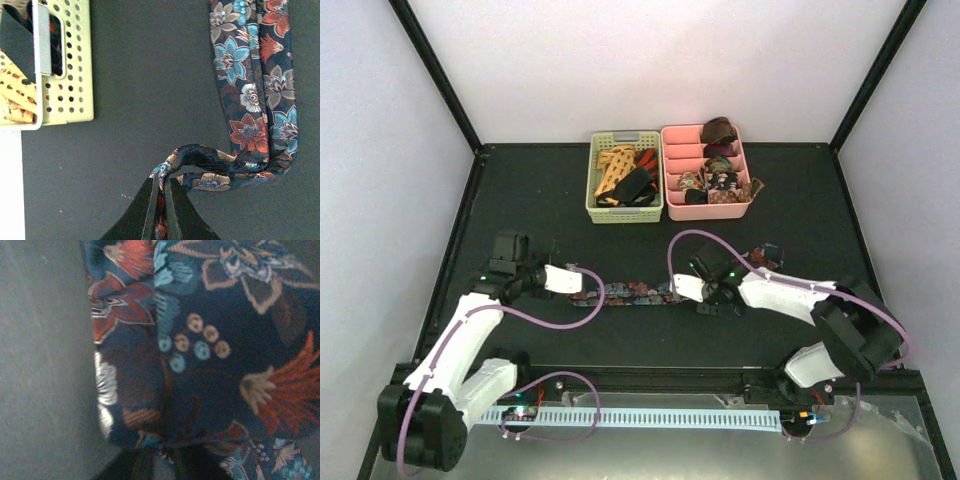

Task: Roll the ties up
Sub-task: Flatten out the tie at the center of the board, then adjust the tie at the center of the board.

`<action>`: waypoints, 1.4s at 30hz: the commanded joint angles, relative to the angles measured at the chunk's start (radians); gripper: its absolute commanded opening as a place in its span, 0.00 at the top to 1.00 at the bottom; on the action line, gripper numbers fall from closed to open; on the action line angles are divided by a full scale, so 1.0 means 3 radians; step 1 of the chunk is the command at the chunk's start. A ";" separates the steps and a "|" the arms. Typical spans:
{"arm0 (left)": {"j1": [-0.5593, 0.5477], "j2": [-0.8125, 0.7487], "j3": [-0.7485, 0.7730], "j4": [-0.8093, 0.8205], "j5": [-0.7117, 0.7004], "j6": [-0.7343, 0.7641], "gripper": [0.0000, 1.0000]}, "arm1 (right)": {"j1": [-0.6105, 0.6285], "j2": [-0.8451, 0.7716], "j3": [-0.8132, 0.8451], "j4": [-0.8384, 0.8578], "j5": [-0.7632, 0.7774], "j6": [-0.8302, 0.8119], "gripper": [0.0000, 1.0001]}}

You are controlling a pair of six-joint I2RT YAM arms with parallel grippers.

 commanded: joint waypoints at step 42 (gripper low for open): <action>0.1348 0.0698 0.1423 -0.0101 0.1968 -0.2650 0.01 | -0.2642 0.1016 0.1088 -0.1417 -0.0773 -0.0035 0.52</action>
